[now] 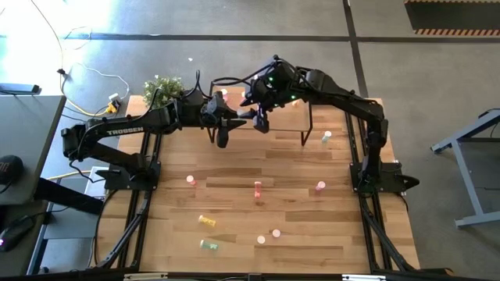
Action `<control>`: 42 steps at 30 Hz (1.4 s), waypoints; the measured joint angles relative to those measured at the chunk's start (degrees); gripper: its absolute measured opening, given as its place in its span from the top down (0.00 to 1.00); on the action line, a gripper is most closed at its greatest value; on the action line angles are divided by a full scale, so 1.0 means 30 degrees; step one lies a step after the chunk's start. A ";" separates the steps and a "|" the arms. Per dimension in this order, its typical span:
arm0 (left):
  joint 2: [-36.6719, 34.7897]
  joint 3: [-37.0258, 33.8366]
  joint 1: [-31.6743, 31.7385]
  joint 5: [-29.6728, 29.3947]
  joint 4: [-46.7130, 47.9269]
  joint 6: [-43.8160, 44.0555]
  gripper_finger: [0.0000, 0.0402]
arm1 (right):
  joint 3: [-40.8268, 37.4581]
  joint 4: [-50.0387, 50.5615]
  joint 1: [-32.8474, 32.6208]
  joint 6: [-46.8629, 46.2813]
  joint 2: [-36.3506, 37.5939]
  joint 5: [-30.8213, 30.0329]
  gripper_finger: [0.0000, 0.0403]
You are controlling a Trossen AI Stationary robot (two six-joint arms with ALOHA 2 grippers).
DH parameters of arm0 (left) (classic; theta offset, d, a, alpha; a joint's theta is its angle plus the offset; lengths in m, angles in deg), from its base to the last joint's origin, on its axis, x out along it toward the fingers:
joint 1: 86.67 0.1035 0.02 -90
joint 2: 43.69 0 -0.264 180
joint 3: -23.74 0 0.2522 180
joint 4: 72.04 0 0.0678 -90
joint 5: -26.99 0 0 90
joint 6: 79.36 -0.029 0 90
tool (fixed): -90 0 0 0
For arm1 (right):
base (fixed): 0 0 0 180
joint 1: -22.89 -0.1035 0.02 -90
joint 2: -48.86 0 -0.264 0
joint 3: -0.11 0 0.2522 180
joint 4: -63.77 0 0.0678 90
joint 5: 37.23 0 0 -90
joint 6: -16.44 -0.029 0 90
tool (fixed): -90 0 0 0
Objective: Pick and place medicine bottles onto shelf by color
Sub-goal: Put the top blue pill bottle on the shelf
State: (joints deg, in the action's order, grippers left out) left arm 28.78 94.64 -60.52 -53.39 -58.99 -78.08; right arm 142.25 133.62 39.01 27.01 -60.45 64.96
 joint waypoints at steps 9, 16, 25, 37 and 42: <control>0.0000 0.0000 0.0000 0.0000 -0.0058 -0.0004 0.76 | -0.0002 -0.0109 -0.0007 -0.0339 -0.0494 0.0034 0.54; 0.0000 0.0000 0.0005 0.0007 -0.0058 -0.0007 0.76 | -0.0002 0.0121 -0.0007 -0.0568 -0.0535 0.0085 0.62; -0.0011 -0.0007 0.0007 0.0000 -0.0058 0.0000 0.76 | -0.0002 0.0142 -0.0015 -0.0582 -0.0532 0.0085 0.72; -0.0015 -0.0007 -0.0007 -0.0440 -0.0058 0.0297 0.71 | -0.0002 0.0142 -0.0007 -0.1023 -0.0528 -0.0029 0.72; -0.0015 -0.0007 0.0007 -0.0448 -0.0051 0.0000 0.64 | -0.0002 0.0142 -0.0007 -0.1038 -0.0528 -0.0832 0.73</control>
State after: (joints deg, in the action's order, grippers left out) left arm 28.74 94.62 -60.50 -54.73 -59.14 -78.08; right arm 142.24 134.04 38.99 23.89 -62.03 62.47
